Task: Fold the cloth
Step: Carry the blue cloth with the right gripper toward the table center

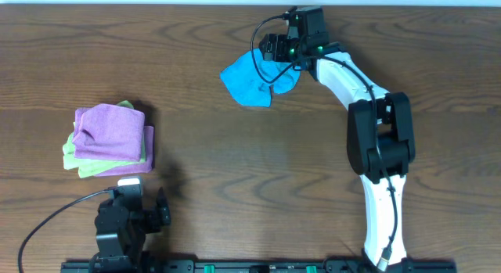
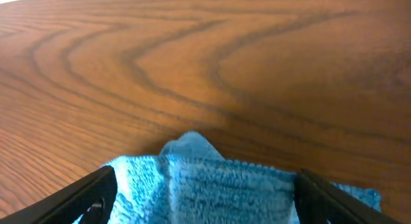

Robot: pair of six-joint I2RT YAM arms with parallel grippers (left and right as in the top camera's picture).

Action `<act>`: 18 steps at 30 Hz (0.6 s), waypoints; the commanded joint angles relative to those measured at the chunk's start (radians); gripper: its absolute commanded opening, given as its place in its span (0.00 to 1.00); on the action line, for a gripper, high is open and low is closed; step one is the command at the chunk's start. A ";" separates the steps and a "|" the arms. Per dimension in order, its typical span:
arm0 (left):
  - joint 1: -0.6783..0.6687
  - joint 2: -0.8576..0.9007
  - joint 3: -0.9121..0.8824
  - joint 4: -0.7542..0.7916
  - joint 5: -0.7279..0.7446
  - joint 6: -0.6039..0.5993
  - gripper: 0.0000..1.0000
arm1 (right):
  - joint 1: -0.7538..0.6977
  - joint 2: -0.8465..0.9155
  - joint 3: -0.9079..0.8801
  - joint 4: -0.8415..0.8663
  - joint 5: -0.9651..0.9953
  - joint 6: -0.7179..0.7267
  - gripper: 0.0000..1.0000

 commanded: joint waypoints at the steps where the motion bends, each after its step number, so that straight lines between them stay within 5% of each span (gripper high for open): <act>1: -0.002 -0.006 -0.032 -0.008 0.091 -0.100 0.95 | 0.010 -0.003 0.014 -0.011 0.024 0.016 0.83; 18: -0.002 -0.006 -0.032 0.026 0.252 -0.323 0.95 | 0.023 0.013 0.014 -0.020 0.026 0.017 0.25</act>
